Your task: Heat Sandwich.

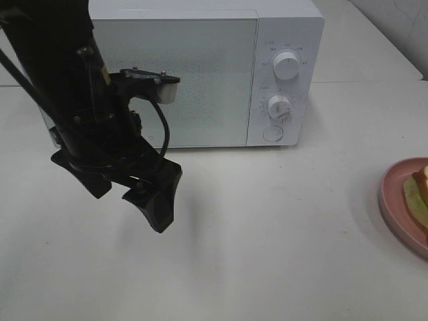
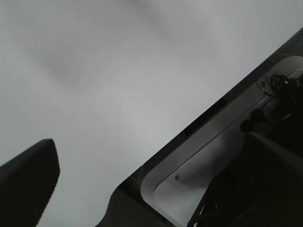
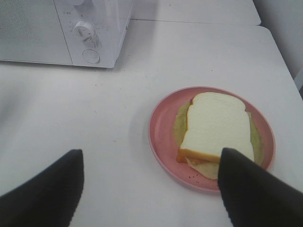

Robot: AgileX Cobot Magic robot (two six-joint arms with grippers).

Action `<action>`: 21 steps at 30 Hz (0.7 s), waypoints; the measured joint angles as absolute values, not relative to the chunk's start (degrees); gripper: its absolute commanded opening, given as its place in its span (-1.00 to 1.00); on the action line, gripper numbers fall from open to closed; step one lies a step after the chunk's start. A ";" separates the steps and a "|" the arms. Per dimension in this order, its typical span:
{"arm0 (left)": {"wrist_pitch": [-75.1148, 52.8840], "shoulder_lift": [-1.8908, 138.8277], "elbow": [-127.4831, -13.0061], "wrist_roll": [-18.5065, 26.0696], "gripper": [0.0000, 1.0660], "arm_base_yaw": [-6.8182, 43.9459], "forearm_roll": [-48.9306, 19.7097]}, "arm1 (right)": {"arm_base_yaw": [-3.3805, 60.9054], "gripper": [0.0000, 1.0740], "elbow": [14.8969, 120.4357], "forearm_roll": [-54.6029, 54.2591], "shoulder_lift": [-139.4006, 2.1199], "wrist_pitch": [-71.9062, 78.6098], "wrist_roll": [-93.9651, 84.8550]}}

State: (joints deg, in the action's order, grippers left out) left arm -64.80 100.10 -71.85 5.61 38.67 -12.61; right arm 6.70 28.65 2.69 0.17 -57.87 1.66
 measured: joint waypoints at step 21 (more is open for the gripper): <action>-68.07 91.67 -64.11 5.44 0.91 18.96 -10.14 | 6.70 0.40 28.65 2.69 0.17 -57.87 1.66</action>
State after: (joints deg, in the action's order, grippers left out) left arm -68.07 91.67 -64.11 5.44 18.96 -10.14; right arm 6.70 28.65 2.69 0.17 -57.87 1.66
